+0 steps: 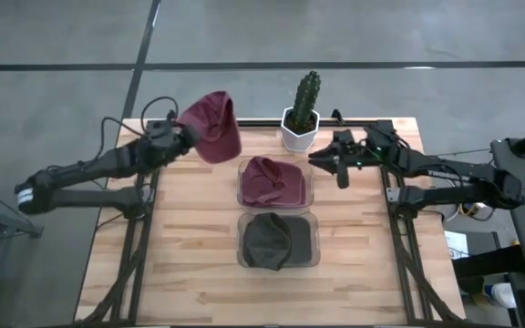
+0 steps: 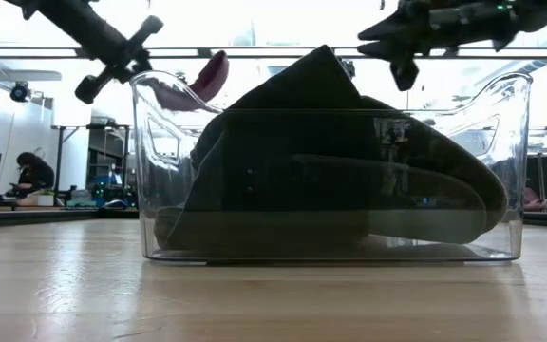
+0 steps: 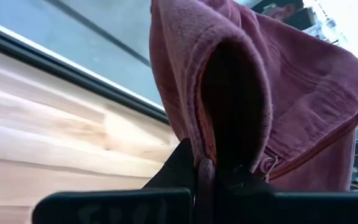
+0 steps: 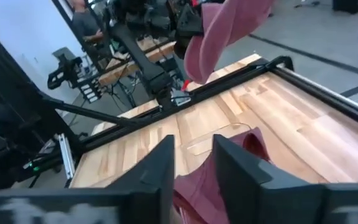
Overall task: Pick & Place hat
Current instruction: Put the red cap into the top transparent bin
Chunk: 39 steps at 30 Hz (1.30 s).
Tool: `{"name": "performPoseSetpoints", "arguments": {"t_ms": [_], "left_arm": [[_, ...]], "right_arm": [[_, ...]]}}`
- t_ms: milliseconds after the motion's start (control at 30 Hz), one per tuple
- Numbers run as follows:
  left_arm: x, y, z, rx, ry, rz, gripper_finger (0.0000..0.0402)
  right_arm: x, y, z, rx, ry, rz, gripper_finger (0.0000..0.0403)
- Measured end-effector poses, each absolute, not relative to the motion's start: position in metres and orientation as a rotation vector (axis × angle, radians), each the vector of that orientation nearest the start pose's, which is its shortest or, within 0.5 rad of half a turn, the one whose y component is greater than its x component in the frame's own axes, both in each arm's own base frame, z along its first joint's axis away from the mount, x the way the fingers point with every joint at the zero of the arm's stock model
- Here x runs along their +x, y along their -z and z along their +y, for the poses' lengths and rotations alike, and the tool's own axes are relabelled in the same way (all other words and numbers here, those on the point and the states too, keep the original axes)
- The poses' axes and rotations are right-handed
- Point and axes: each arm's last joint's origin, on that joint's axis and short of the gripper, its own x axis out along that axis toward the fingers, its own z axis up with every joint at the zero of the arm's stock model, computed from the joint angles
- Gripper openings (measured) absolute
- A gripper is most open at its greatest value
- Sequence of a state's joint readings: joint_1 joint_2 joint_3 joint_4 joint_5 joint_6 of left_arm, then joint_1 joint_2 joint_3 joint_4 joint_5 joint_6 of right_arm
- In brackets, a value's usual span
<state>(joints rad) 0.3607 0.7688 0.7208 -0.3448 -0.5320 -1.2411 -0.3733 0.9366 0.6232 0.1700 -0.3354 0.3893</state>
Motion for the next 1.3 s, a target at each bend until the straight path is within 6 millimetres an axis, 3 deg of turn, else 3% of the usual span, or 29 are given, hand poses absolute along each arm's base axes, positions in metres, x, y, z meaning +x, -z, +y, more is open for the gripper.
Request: {"name": "performPoseSetpoints", "arguments": {"t_ms": [267, 467, 700, 900, 1300], "left_arm": [[0.185, -0.3, 0.062, -1.087, -0.973, -0.266, 0.001], [0.208, -0.303, 0.063, -1.059, -0.997, -0.238, 0.001], [0.228, -0.321, 0.062, -1.014, -0.967, -0.216, 0.001], [0.236, -0.329, 0.059, -0.942, -1.009, -0.18, 0.0009], [0.234, -0.328, 0.053, -0.952, -1.008, -0.152, 0.0009]], "right_arm": [[0.239, -0.307, -0.084, 0.372, 0.059, 0.136, 0.0208], [0.271, -0.321, -0.098, 0.402, 0.121, 0.196, 0.0245], [0.306, -0.328, -0.112, 0.377, 0.145, 0.341, 0.0249], [0.323, -0.334, -0.121, 0.327, 0.226, 0.445, 0.0239], [0.322, -0.352, -0.122, 0.288, 0.282, 0.401, 0.0241]]}}
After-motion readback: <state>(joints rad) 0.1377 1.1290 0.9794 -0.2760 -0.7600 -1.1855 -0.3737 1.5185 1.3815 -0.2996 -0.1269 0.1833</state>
